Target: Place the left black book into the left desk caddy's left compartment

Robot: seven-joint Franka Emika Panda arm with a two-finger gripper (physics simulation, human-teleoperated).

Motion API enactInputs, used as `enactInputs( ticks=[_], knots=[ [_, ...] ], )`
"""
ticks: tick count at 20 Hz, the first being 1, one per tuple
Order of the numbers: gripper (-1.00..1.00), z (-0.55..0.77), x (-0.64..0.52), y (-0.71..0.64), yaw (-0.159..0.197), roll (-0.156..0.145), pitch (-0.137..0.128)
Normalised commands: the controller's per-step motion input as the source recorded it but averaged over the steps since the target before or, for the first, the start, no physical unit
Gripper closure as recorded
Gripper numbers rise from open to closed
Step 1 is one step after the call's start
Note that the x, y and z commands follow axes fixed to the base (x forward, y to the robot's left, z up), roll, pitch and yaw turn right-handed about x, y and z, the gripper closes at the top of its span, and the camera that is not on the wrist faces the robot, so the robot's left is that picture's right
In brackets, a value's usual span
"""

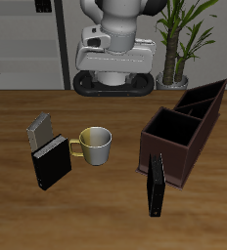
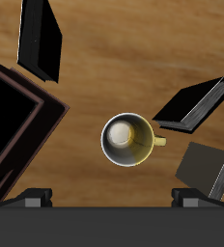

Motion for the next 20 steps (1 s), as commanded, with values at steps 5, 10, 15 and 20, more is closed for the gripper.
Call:
enactInputs(
  ticks=[5,10,15,20],
  knots=[
    [-1.00,0.06,0.37,0.33,0.024,-0.009,-0.013],
    [-1.00,0.14,0.45,0.58,-0.031,0.019,-0.006],
    [-1.00,0.08,0.32,0.46,0.012,0.040,-0.014],
    [-1.00,0.05,0.42,0.42,-0.008,0.026,-0.001]
  ],
)
